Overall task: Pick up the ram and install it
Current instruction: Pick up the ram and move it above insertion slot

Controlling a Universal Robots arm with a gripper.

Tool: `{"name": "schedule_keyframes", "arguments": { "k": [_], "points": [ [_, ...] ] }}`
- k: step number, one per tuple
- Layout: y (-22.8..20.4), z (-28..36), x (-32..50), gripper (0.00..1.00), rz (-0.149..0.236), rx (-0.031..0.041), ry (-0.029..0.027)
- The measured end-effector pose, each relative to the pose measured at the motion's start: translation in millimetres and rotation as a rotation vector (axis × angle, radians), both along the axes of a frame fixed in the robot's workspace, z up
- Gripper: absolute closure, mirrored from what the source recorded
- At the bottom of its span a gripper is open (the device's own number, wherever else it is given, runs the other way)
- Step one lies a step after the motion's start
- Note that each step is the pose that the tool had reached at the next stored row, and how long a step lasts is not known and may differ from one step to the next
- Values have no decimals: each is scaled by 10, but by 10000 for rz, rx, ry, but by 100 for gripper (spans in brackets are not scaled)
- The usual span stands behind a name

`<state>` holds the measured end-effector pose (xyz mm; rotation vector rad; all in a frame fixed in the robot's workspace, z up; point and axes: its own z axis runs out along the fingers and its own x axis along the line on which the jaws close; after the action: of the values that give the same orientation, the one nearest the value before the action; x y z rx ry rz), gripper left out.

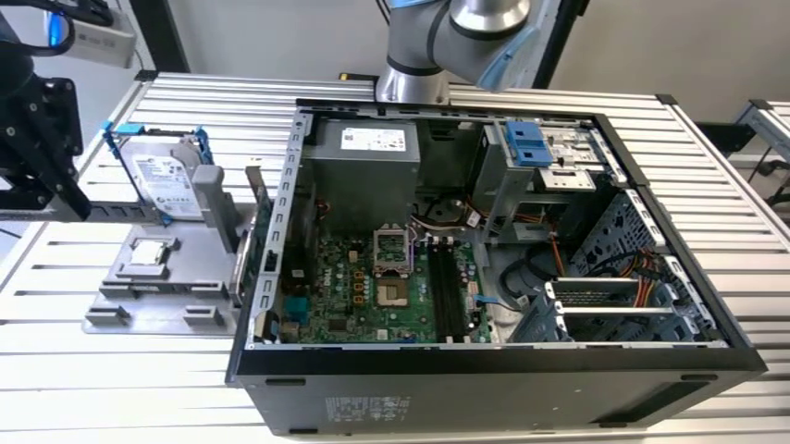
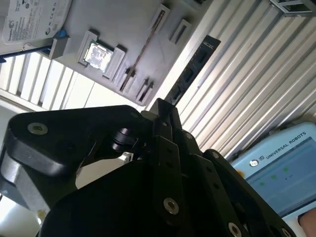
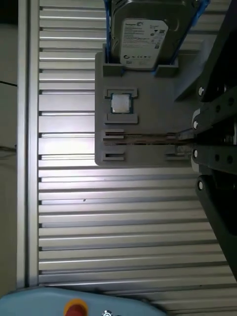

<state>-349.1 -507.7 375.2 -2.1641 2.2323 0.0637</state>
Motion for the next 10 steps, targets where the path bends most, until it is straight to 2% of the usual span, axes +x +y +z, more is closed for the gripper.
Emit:
{"name": "schedule_keyframes", "arguments": {
  "k": [1, 10],
  "points": [
    [0, 21, 0, 100, 0, -1, 2],
    [0, 21, 0, 100, 0, 4, -1]
  ]
}}
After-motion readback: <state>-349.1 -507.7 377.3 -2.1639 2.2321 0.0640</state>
